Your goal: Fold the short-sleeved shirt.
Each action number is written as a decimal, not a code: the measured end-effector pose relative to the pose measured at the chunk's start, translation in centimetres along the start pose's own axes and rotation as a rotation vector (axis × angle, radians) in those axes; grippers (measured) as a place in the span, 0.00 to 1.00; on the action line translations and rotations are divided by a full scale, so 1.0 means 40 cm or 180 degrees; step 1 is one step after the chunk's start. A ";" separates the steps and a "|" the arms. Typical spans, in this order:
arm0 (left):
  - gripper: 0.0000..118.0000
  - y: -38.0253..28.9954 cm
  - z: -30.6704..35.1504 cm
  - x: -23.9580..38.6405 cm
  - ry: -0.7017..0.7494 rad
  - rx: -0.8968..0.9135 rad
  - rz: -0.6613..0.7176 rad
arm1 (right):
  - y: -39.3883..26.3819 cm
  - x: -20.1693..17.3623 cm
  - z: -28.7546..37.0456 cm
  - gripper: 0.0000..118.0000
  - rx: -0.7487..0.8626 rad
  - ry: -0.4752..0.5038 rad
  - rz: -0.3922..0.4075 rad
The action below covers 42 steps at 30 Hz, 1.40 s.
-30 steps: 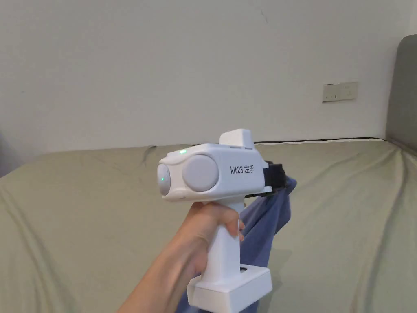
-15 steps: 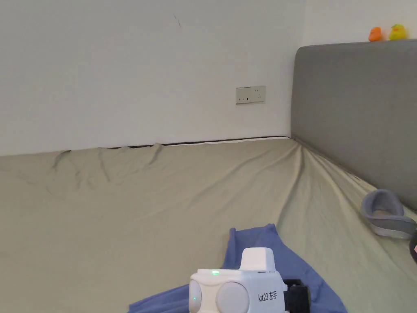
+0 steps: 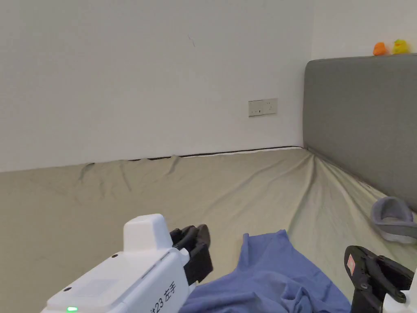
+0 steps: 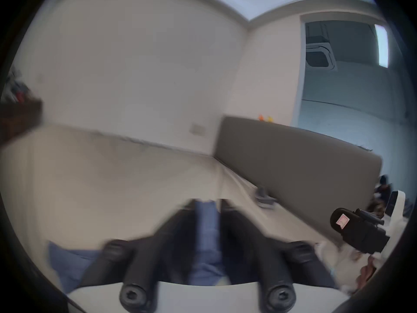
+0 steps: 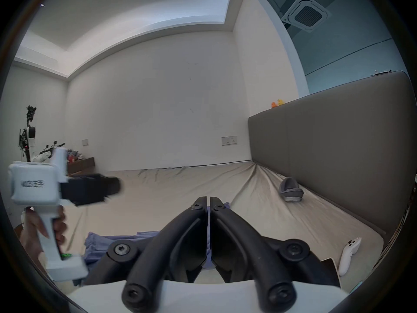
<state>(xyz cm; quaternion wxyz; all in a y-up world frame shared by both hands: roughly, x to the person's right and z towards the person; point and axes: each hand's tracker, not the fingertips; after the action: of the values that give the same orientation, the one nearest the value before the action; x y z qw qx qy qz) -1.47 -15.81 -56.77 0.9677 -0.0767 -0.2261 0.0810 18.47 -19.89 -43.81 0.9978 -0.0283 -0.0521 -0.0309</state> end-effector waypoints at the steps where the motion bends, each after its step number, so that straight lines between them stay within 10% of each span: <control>1: 0.00 -0.003 0.047 -0.019 0.0179 0.0085 -0.0046 | -0.006 -0.016 0.006 0.02 -0.0022 0.0019 -0.0010; 7: 0.00 -0.105 0.265 -0.174 0.1196 -0.0104 0.0059 | 0.049 0.110 0.020 0.02 -0.0178 0.0318 -0.0063; 13: 0.00 -0.162 0.345 -0.325 0.1552 -0.0368 0.0239 | -0.024 0.019 0.006 0.02 -0.0381 0.0476 0.0032; 14: 0.14 -0.163 0.328 -0.347 0.1581 -0.0368 0.0254 | -0.025 0.006 0.005 0.02 -0.0400 0.0516 0.0046; 16: 0.83 -0.156 0.286 -0.378 0.1592 -0.0437 0.0217 | -0.029 -0.008 -0.007 0.02 -0.0423 0.0579 0.0057; 17: 1.00 -0.164 0.246 -0.405 0.1587 -0.0614 0.0159 | -0.032 -0.013 -0.016 0.02 -0.0435 0.0593 0.0055; 26: 0.93 -0.343 -0.083 -0.632 0.1670 -0.1601 -0.0134 | -0.087 0.002 -0.151 0.02 -0.0719 0.0501 -0.0017; 33: 0.86 -0.295 -0.119 -0.531 0.1450 -0.1937 -0.0056 | -0.122 0.014 -0.220 0.02 -0.0865 0.0378 0.0017; 37: 0.08 -0.276 -0.119 -0.585 0.1226 -0.1850 0.0294 | -0.124 0.028 -0.220 0.02 -0.0881 0.0382 -0.0103; 42: 0.08 -0.246 -0.105 -0.634 0.1100 -0.1500 0.0830 | -0.102 0.056 -0.199 0.02 -0.0830 0.0283 -0.0057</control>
<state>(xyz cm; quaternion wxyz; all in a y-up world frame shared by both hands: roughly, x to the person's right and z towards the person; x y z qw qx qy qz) -20.79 -30.72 -69.45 0.9289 -0.3396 -0.0591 0.1355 21.24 -24.57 -51.28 0.9866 -0.1558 -0.0037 -0.0476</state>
